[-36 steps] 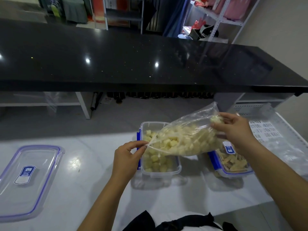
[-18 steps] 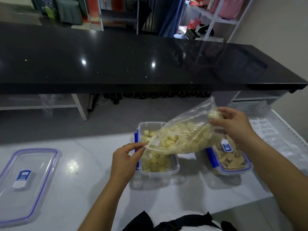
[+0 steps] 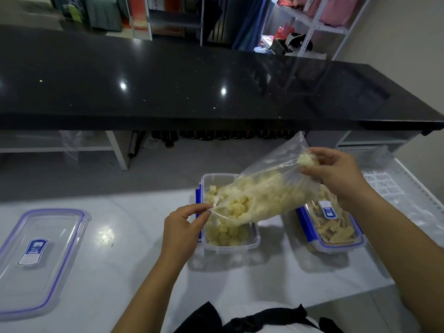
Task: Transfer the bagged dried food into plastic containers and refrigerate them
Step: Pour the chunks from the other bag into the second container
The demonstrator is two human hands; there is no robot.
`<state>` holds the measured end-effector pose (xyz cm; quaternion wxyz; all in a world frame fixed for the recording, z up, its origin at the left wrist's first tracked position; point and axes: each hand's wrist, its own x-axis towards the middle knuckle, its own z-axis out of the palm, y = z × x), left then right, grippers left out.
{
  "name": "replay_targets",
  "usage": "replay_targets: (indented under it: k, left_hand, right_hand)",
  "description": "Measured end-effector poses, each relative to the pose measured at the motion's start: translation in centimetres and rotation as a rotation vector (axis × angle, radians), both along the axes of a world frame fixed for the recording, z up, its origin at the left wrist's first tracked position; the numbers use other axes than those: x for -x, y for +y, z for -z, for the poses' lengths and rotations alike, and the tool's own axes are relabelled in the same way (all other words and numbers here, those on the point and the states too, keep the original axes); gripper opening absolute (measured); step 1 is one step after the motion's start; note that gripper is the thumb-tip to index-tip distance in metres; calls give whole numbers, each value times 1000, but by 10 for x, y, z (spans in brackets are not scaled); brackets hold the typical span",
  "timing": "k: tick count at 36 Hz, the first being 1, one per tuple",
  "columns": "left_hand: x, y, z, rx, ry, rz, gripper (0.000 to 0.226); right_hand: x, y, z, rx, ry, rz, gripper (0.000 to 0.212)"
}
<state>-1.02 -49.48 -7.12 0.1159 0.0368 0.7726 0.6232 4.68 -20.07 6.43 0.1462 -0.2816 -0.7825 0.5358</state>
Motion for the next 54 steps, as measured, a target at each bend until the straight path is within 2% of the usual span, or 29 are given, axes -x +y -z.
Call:
replay_targets:
  k: [5,9,13,17,27,30,32,35,37,41,45,48,54]
  left_hand:
    - [-2,0,5,2,-12,17,17]
    - [-2,1,8,-2,-23,7,17]
    - [-1,0,8,-19,-23,14,15]
    - [-2,2,11,-29,-27,29,14]
    - [-5,-3,19,43,-46,-2,14]
    - [-5,-3,19,76,-12,24,11]
    - [-5,-4,20,77,2,42,18]
    - [-5,-2,19,-15,-99,18,28]
    - [-4,-4,19,-69,-143,8,31]
    - [-5,-9,20,-101,-181,-6,31]
    - [-2,-9,22,-85,-263,13,37]
    - [1,-7,19,-81,-293,43,43]
    - [9,-3,16,-28,-305,56,42]
  right_hand:
    - [4,-7,-1,-16,-19,-47,46]
    - [9,-6,-6,-20,50,16,48]
    - [16,-16,-4,-104,-18,-100,48]
    - [22,-18,-6,-72,0,-62,43]
    - [28,-45,-16,-91,49,-163,43]
    - [26,-63,-8,-216,31,-239,44]
    - [24,-77,5,-343,-21,-340,48]
    - [16,-94,26,-744,-356,-614,60]
    - [12,-98,35,-901,-458,-704,63]
    - [3,-82,47,-783,-285,-527,57]
    - [-21,-64,63,-419,-150,-198,52]
    - [-44,-62,83,-150,-120,-33,56]
    - [-70,-75,111,171,-98,188,54]
